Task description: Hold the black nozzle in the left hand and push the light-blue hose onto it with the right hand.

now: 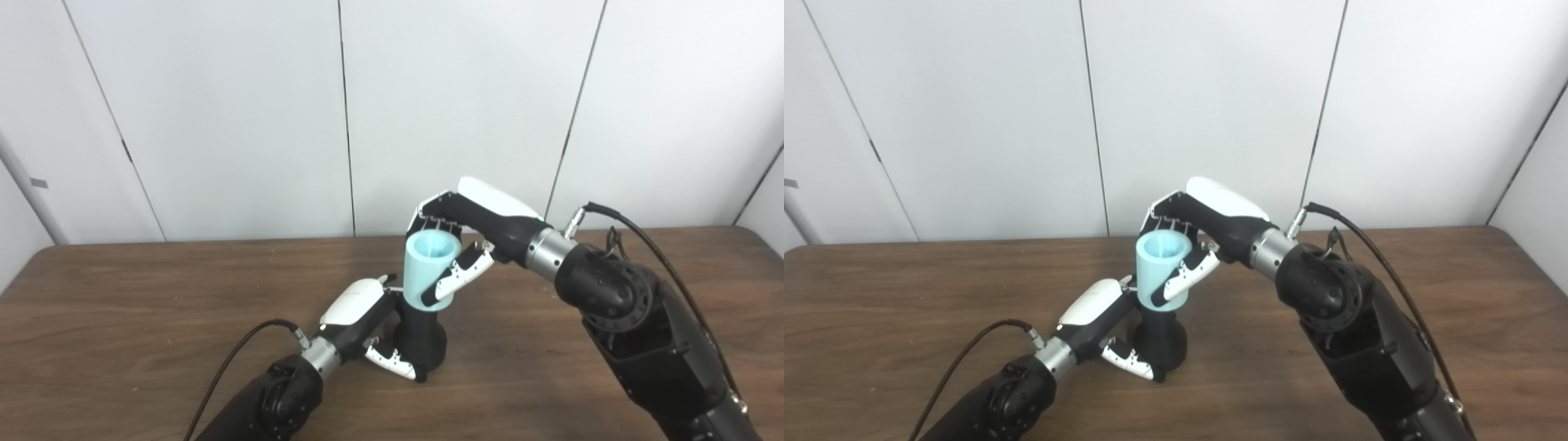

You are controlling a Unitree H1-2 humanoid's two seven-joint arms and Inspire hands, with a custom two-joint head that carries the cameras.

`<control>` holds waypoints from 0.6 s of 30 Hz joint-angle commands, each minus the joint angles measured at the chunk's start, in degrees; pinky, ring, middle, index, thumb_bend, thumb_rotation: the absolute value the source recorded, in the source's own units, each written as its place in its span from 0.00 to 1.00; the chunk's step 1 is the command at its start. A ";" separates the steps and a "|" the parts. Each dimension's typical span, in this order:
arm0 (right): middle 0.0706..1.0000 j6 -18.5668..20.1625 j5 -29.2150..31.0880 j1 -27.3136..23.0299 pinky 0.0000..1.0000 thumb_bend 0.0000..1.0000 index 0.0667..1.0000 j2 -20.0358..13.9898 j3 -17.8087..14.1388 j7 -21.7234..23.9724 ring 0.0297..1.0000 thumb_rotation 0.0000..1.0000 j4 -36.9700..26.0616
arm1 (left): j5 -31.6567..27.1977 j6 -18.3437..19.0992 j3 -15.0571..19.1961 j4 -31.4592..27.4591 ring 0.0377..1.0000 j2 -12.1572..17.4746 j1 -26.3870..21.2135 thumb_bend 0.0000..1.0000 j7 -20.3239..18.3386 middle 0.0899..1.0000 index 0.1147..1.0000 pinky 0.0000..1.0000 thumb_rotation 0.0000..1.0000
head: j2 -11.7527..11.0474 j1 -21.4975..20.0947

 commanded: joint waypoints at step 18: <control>0.46 -11.30 1.38 0.79 0.35 0.52 0.48 -0.05 0.05 -3.36 0.38 0.00 4.07 | 4.28 7.28 -3.31 2.93 0.58 0.30 4.34 0.53 -7.73 0.44 0.42 1.00 0.00 | 0.63 0.87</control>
